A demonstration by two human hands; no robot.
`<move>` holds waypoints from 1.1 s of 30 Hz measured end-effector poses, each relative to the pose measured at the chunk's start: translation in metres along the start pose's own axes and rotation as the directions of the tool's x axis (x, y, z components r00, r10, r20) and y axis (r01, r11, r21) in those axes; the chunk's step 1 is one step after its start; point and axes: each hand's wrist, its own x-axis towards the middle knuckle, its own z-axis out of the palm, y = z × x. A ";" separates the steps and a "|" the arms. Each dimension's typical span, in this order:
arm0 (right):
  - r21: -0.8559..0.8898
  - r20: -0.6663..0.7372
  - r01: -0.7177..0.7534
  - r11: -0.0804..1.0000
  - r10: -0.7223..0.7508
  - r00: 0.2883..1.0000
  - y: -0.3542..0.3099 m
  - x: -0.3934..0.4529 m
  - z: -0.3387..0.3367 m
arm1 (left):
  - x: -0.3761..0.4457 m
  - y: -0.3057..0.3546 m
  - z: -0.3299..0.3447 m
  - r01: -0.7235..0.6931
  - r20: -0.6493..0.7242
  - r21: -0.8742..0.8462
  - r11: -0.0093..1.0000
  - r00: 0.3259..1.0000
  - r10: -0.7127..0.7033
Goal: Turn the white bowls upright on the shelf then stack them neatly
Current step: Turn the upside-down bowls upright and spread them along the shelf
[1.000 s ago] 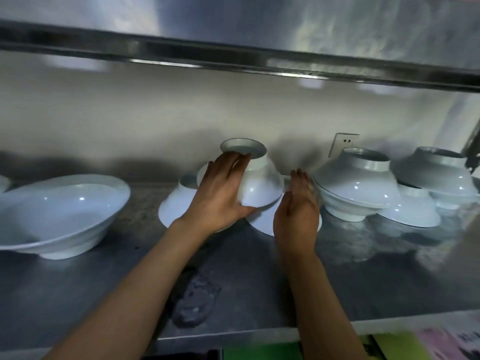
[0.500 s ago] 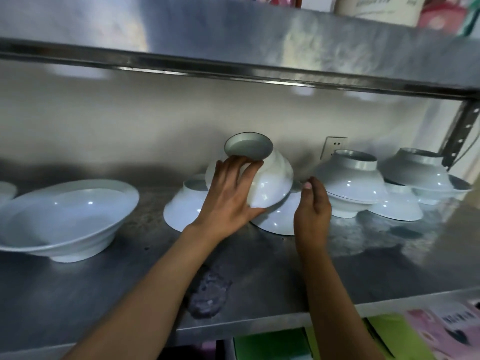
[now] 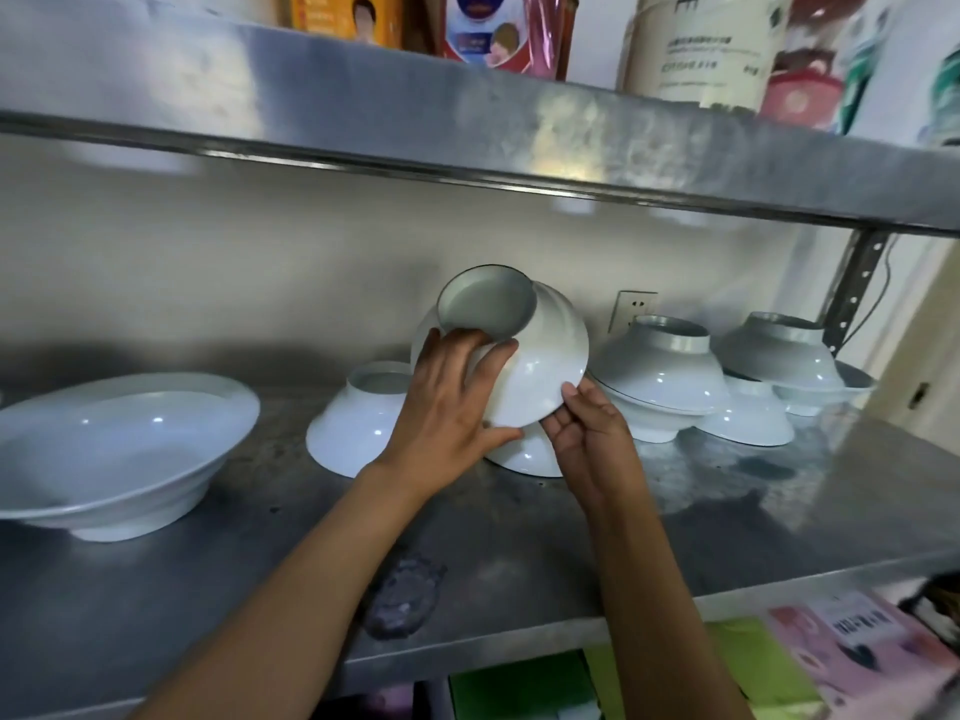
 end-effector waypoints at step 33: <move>-0.711 0.696 0.674 -0.201 -0.066 0.715 -0.019 -0.135 0.016 | -0.045 0.038 -0.101 0.101 -0.046 -0.005 0.995 0.994 -0.102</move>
